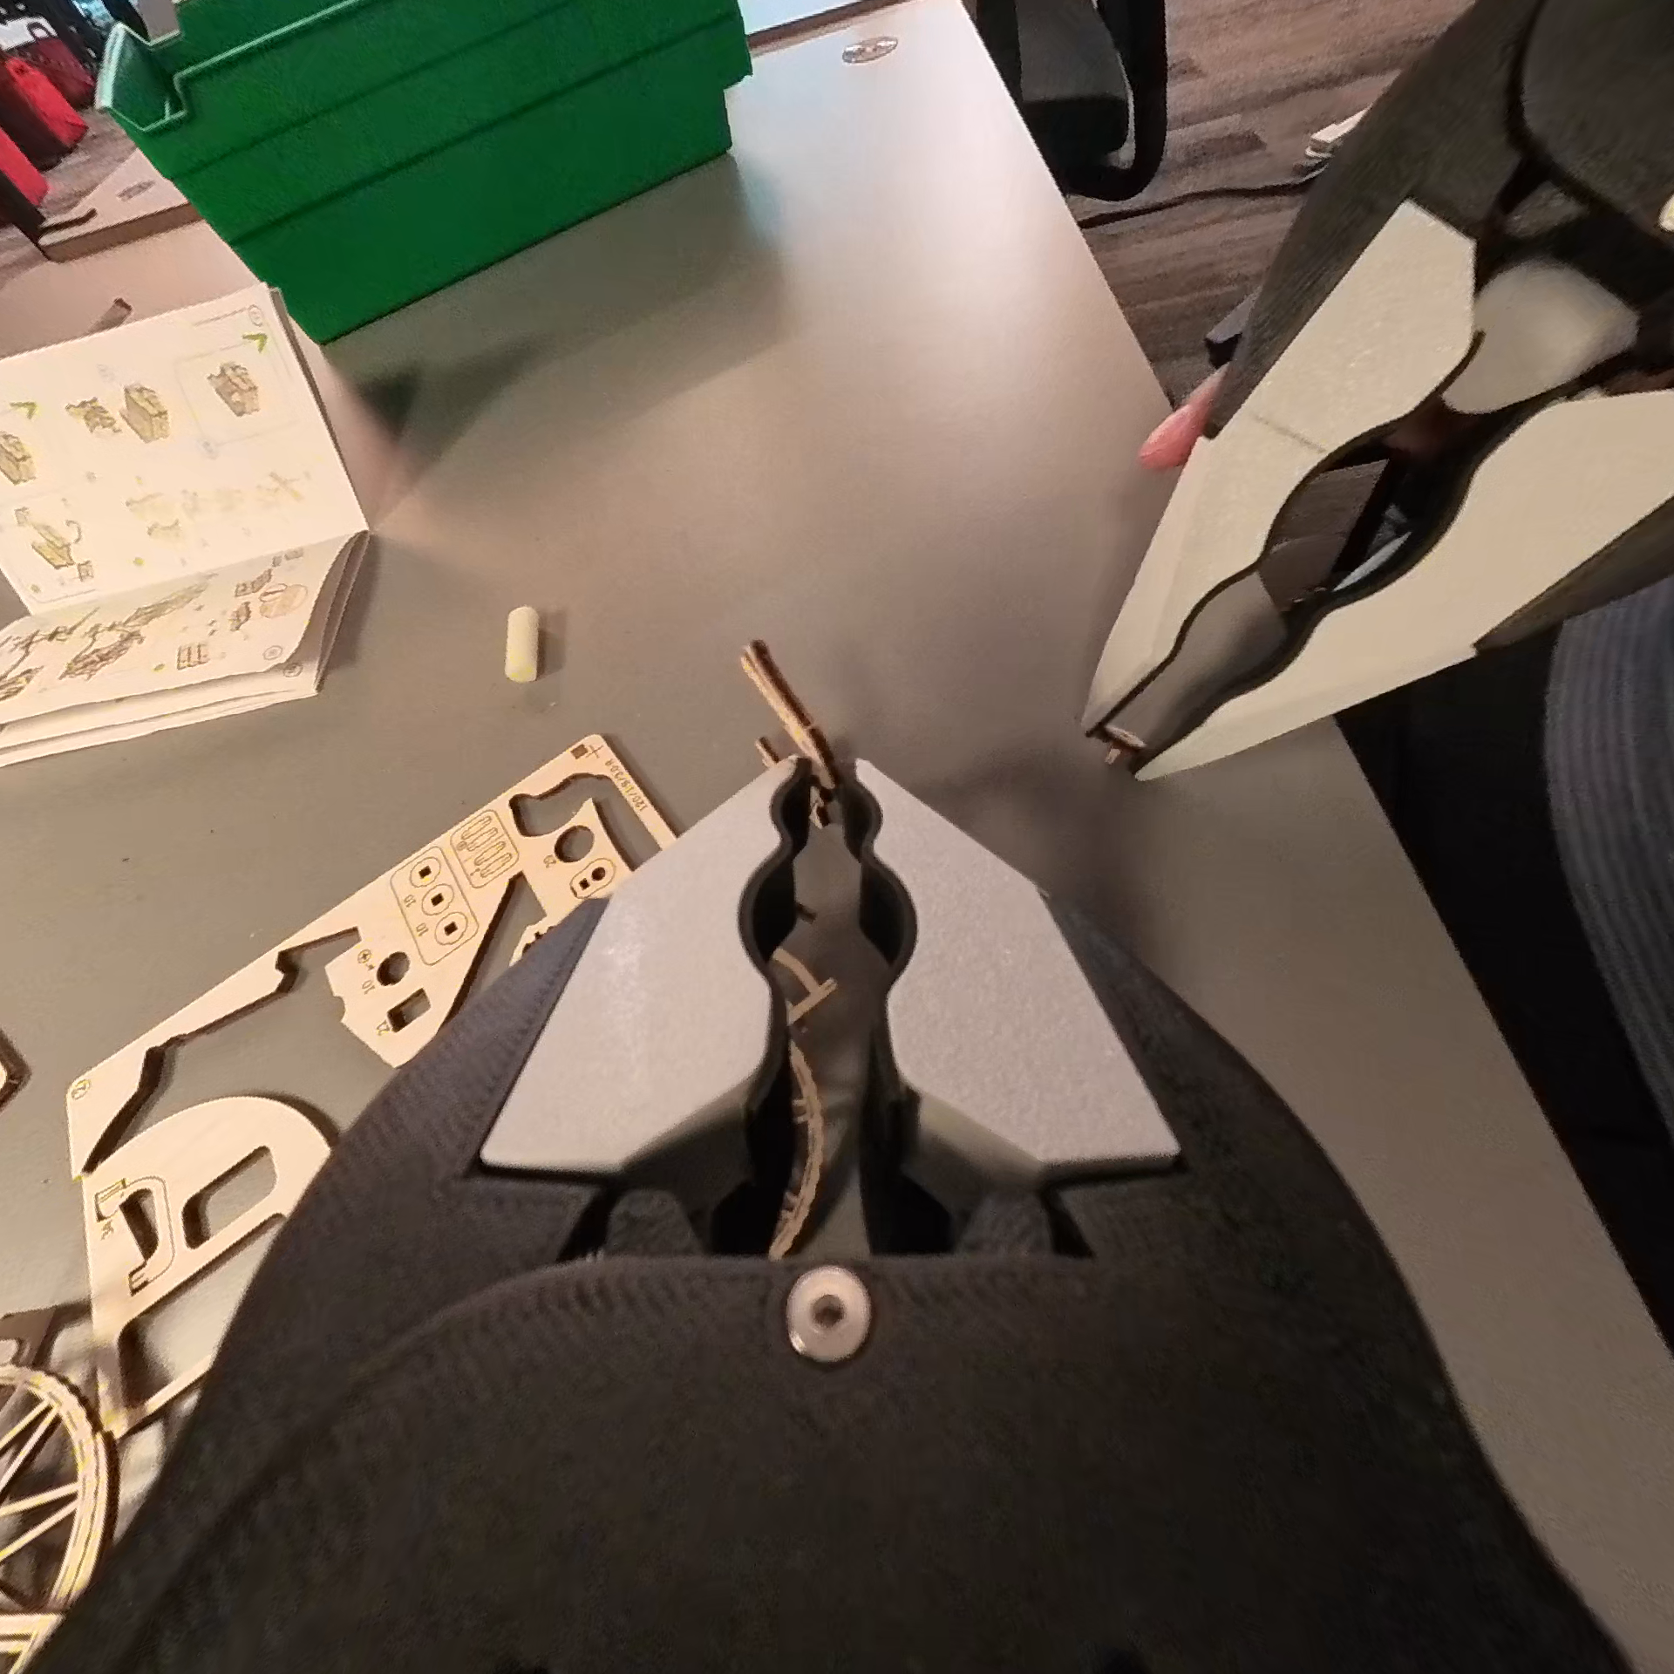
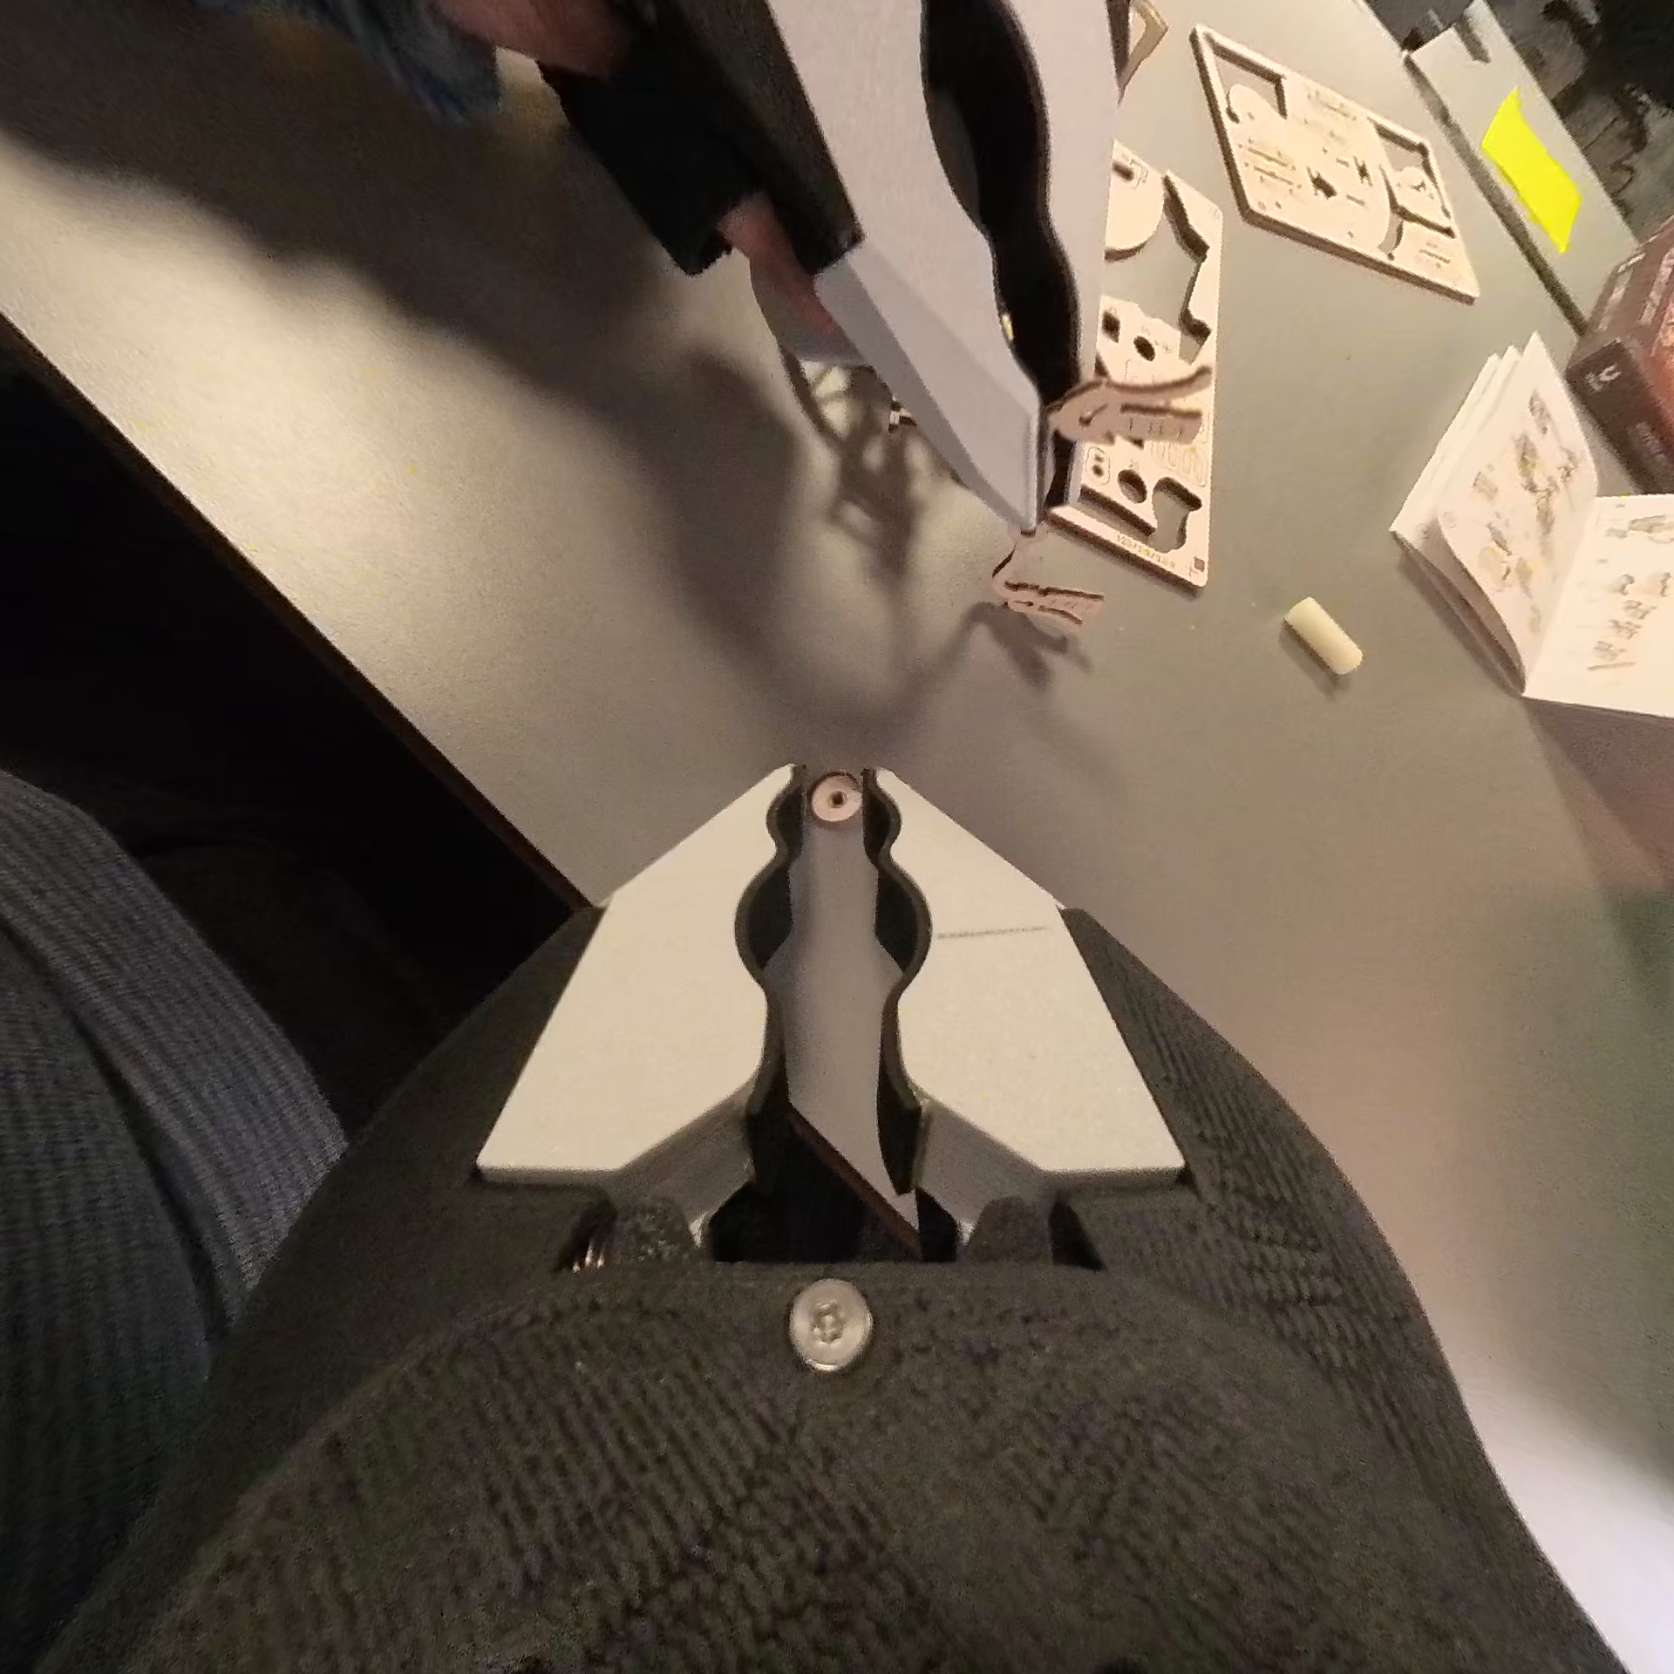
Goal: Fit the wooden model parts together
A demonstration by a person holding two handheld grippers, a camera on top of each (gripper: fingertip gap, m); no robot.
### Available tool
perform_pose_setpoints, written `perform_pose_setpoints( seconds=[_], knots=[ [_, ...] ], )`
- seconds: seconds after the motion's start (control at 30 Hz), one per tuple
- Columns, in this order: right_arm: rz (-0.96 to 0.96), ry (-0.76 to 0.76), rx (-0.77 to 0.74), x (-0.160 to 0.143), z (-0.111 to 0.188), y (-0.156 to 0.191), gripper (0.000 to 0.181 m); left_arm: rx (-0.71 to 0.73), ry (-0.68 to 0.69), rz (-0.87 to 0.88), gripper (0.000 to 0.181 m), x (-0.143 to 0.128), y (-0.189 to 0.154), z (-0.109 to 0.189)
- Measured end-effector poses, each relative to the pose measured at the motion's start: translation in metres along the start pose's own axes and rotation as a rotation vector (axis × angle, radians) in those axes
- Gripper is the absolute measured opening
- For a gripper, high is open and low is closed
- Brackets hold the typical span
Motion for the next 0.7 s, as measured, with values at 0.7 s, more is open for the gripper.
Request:
perform_pose_setpoints(
  seconds=[0.7],
  knots=[
    [-0.340, -0.075, 0.359, -0.0031, 0.0022, -0.0022, 0.008, -0.012, -0.001, 0.011, 0.006, -0.0005, -0.0004, -0.0001]
  ],
)
Point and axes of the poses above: each gripper's, where its closed fingertips meet, z back along the fingers, x out of its top, y = z × x across the jaws, the point moved 1 cm from there along z, back along the fingers, and after that the axes turned 4 degrees about -z, right-handed, at the moved point
